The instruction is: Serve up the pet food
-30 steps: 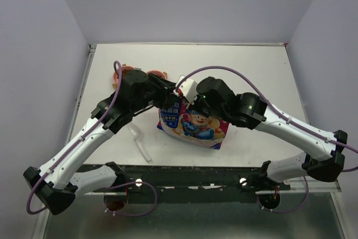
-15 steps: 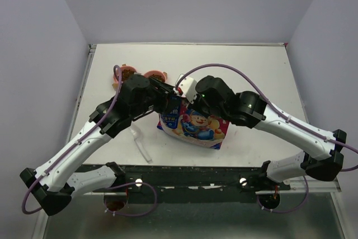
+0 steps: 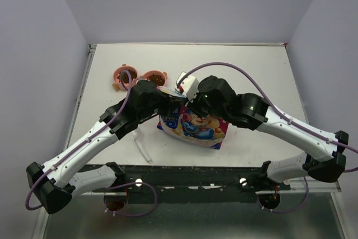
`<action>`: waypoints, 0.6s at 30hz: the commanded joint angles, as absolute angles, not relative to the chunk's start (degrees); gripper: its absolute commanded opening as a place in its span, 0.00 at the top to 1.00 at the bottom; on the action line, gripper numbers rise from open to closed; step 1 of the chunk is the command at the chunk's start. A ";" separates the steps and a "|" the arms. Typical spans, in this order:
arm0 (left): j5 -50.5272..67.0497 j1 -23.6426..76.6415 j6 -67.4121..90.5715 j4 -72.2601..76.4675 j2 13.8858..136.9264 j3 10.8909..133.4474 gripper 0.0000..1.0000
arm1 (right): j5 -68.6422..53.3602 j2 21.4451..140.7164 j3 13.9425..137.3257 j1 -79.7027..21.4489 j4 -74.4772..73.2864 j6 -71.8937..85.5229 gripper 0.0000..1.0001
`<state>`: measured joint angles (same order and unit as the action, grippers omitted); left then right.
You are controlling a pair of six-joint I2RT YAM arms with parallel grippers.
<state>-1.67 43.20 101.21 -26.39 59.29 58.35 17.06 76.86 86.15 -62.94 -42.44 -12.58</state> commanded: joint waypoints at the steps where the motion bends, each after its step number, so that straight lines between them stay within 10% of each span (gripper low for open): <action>1: -5.01 42.54 99.58 -28.56 57.57 60.64 1.00 | 15.73 76.81 83.59 -63.10 -37.54 -16.52 0.50; 7: 2.36 40.52 104.15 -39.52 59.50 68.01 1.00 | 17.85 77.52 80.68 -63.11 -28.22 -21.96 0.55; 12: 1.94 38.24 98.89 -43.33 60.82 75.05 1.00 | 16.62 80.42 84.19 -63.72 -32.94 -20.31 1.00; 15: -1.75 37.88 95.37 -46.49 59.60 76.29 0.53 | 11.54 79.55 86.30 -63.46 -37.52 -13.56 1.00; 18: -2.37 37.88 95.09 -44.83 56.17 72.09 0.44 | 0.82 79.45 89.29 -61.88 -41.21 -4.60 1.00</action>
